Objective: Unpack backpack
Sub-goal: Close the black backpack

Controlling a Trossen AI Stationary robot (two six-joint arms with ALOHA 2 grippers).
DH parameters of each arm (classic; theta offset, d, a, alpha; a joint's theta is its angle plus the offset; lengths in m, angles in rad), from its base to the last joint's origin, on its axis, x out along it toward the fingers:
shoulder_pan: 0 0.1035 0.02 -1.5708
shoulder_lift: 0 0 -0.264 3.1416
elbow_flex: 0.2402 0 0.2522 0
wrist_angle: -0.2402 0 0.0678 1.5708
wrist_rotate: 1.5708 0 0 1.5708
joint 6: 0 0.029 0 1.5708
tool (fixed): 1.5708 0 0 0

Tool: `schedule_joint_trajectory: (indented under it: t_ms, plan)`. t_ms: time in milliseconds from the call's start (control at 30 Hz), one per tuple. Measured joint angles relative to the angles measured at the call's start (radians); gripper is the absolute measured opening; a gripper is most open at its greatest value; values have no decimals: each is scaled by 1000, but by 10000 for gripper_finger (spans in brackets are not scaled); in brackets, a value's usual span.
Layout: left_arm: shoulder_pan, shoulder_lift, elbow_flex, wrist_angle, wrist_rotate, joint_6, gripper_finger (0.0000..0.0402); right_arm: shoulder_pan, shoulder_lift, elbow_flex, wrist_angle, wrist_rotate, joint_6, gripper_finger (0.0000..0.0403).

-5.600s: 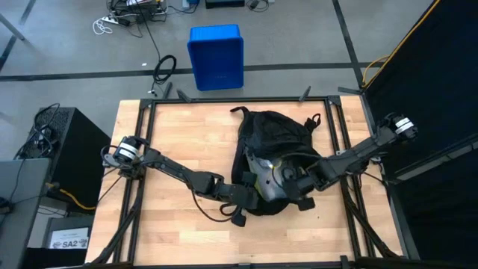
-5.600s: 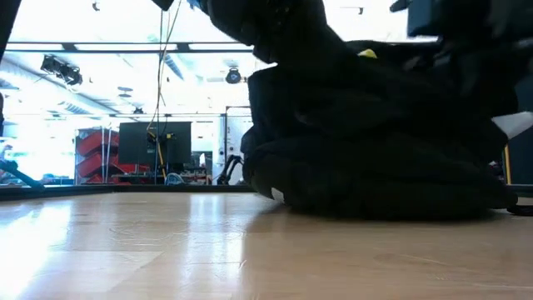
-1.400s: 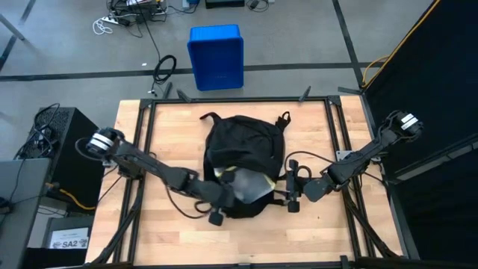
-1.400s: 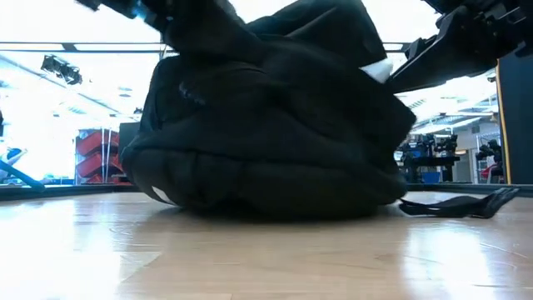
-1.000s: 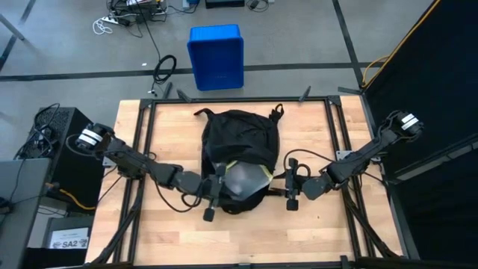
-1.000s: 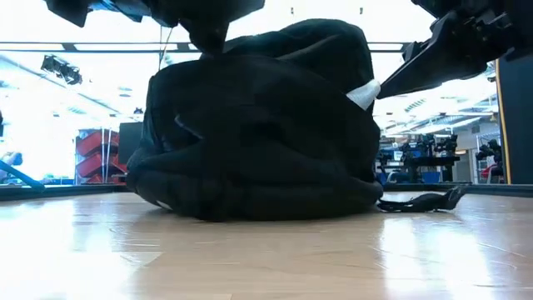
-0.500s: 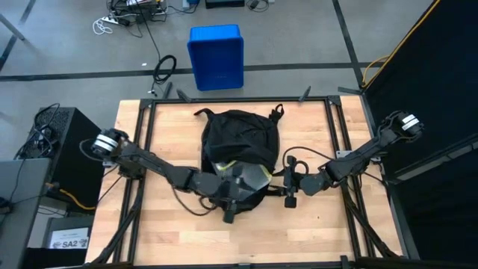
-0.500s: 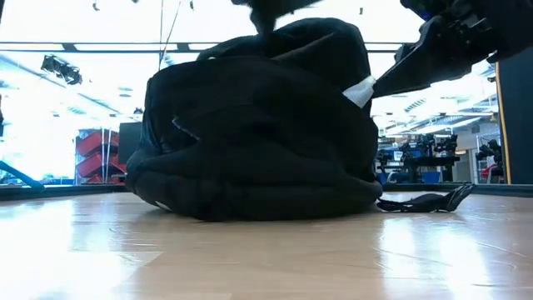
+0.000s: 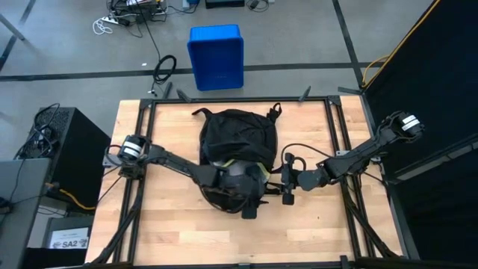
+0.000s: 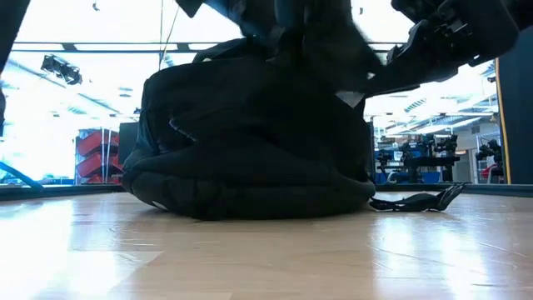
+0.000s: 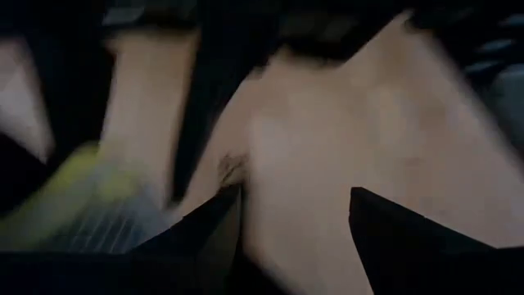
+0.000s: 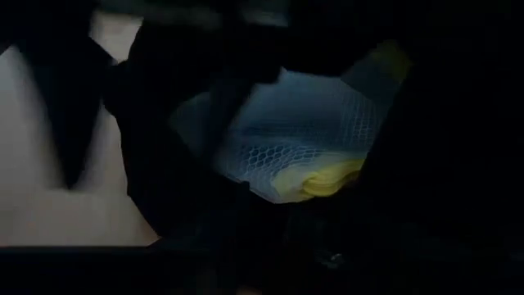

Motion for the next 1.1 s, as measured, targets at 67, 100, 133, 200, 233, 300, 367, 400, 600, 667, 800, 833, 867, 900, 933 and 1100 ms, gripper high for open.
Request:
schedule_joint_trajectory:
  t_ms: [67,100,133,200,233,300,367,400,600,667,800,833,867,900,933,1100]
  plan:
    - [8,1,0,-56,-55,-34,197,0,0,0,3,2,-11,147]
    - [10,1,0,-87,-86,-52,197,0,0,0,1,3,-19,148]
    - [12,0,0,-117,-117,-66,197,0,0,-1,3,4,-27,149]
    - [14,0,0,-163,-174,-83,195,0,0,-1,4,4,-35,151]
    - [15,1,-1,-175,-201,-84,192,0,0,0,-1,3,-36,151]
    - [15,1,-2,-185,-231,-84,183,1,0,0,-19,2,-36,150]
    - [16,-2,-2,-184,-236,-84,171,3,0,-1,-39,1,-36,148]
    - [16,-4,-2,-184,-237,-85,165,3,0,-1,-44,1,-36,146]
    - [15,-4,-2,-216,-206,-110,136,3,0,0,-57,0,-32,144]
    - [15,-4,-2,-254,-193,-133,129,-2,0,0,-75,-1,-28,144]
    - [10,-11,-2,-366,-196,-204,114,-8,17,0,-88,-1,-39,142]
    - [10,-14,-2,-389,-206,-219,110,-10,30,0,-87,-1,-51,141]
    - [8,-21,-1,-415,-219,-234,107,-12,48,0,-78,-3,-59,141]
    - [7,-27,0,-435,-228,-242,105,-17,67,0,-66,-11,-69,141]
    - [4,-29,6,-452,-233,-252,103,-23,89,0,-61,-18,-79,141]
    - [-15,-58,50,-488,-274,-241,102,-55,195,43,-48,-28,-108,145]
